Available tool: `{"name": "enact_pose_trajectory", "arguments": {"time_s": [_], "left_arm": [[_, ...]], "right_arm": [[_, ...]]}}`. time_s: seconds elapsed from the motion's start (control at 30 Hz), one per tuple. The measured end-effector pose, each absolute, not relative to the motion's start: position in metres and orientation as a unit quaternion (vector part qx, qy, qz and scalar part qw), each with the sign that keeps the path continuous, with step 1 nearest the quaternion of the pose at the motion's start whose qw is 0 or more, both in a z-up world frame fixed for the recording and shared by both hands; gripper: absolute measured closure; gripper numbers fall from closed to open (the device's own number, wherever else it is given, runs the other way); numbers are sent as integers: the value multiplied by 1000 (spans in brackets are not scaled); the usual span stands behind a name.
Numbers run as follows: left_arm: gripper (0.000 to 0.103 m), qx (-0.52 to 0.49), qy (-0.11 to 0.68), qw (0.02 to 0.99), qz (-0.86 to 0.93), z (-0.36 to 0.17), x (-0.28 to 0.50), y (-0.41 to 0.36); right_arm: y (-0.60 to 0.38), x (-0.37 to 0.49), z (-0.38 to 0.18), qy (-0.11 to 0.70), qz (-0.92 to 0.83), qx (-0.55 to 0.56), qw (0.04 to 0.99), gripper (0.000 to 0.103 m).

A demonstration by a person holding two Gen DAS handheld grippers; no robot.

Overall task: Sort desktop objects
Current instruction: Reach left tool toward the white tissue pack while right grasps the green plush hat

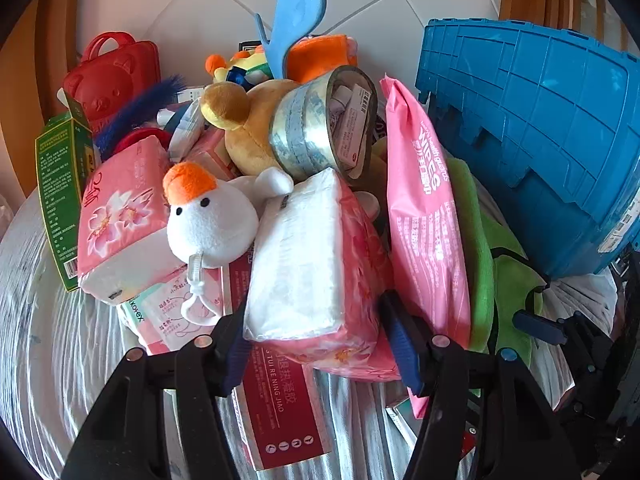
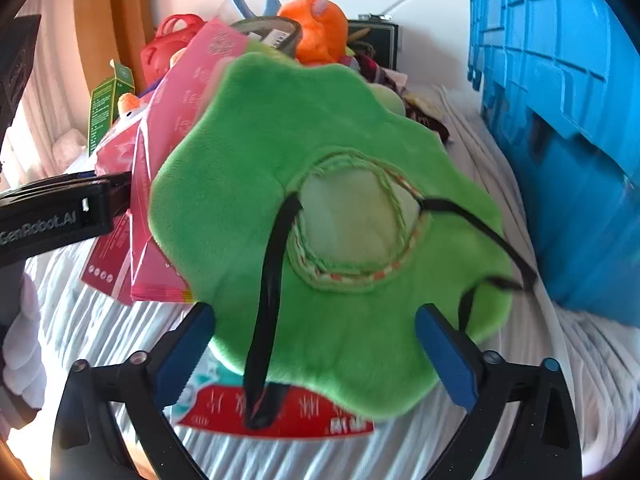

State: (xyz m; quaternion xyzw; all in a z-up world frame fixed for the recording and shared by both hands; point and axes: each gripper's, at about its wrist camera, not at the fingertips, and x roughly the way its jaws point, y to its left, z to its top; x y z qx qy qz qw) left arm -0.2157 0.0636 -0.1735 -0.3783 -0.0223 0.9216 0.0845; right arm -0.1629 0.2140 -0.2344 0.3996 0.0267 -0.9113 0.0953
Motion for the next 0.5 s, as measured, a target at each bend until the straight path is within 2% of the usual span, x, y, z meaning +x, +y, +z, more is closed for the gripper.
{"name": "enact_pose_trajectory", "arguments": {"time_s": [0.1,0.17,0.2,0.23,0.3,0.37,0.4,0.43,0.5], "left_arm": [[52,-368,-8,82,926,-169,-210,68],[53,-361,9,74,930,-165,-205,70],[53,-357,16,68,931,-163,-202,70],[53,-353,19,61,933,-161,-199,67],[53,-350,20,50,935,-157,-195,61],[53,-347,29,44,936,-156,-192,58],[53,-346,33,42,937,-156,-191,59],[53,-347,35,40,936,-157,-191,59],[53,-350,37,37,935,-159,-195,64]], "right_arm": [[213,-168,-235,25,-914,392,98,2],[213,-175,-232,16,-915,388,106,33],[212,-178,-231,12,-916,386,107,70],[212,-182,-229,5,-917,384,107,83],[214,-189,-223,-13,-914,386,122,80],[219,-189,-214,-39,-914,378,145,63],[221,-189,-210,-48,-913,376,151,38],[223,-189,-206,-62,-911,373,161,23],[225,-190,-204,-76,-909,374,165,23]]}}
